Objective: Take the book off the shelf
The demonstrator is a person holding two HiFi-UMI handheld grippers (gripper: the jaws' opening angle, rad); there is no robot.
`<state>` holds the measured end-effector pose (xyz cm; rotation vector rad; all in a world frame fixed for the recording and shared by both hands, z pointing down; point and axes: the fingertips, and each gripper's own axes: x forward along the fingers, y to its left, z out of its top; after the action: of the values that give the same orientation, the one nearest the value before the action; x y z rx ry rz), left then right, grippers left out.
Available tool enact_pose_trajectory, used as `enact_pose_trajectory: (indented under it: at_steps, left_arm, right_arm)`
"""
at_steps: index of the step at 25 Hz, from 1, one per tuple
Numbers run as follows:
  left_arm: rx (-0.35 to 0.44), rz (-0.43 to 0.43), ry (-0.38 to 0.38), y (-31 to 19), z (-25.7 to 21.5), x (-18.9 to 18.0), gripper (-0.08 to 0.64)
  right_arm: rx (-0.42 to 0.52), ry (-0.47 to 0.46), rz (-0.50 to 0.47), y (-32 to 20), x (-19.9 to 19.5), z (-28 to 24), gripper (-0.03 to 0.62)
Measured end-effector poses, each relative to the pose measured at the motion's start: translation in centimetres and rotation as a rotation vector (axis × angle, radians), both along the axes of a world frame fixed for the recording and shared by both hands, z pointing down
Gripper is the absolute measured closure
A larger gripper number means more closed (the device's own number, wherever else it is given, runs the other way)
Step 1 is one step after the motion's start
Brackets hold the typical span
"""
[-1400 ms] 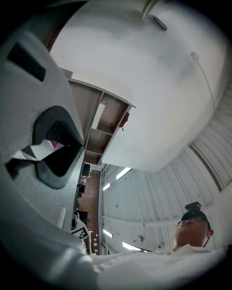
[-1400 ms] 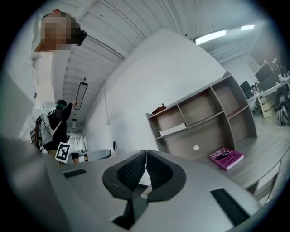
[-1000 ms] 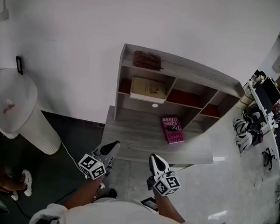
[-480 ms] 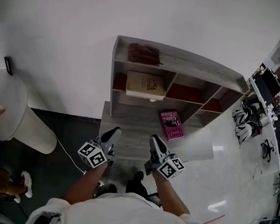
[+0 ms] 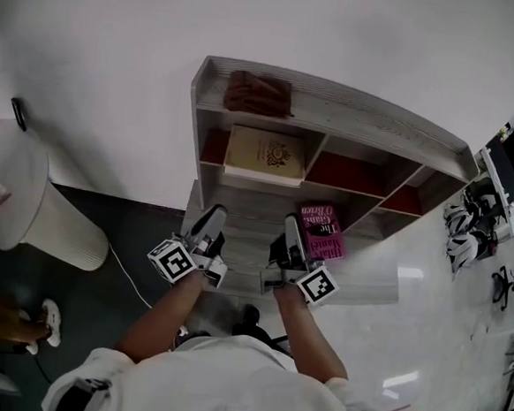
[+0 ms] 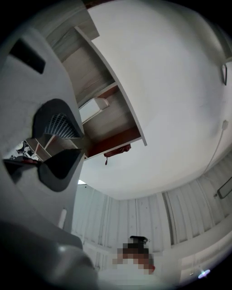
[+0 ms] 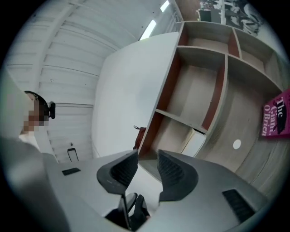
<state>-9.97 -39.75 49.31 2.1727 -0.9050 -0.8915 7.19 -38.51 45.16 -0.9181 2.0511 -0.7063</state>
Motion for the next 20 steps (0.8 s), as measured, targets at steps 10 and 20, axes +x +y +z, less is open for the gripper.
enact_pose_trajectory:
  at_steps: [10,20]
  left_arm:
    - [-0.126,-0.066,0.260,-6.5,0.5,1.3,0.337]
    - [-0.282,-0.123,0.414,-11.3,3.5,1.5,0.206]
  right_arm:
    - [-0.288,-0.204,-0.018,-8.6,3.1,5.4,0.366]
    - [-0.490,-0.317,-0.061,-13.0,3.0,9.5,0.290]
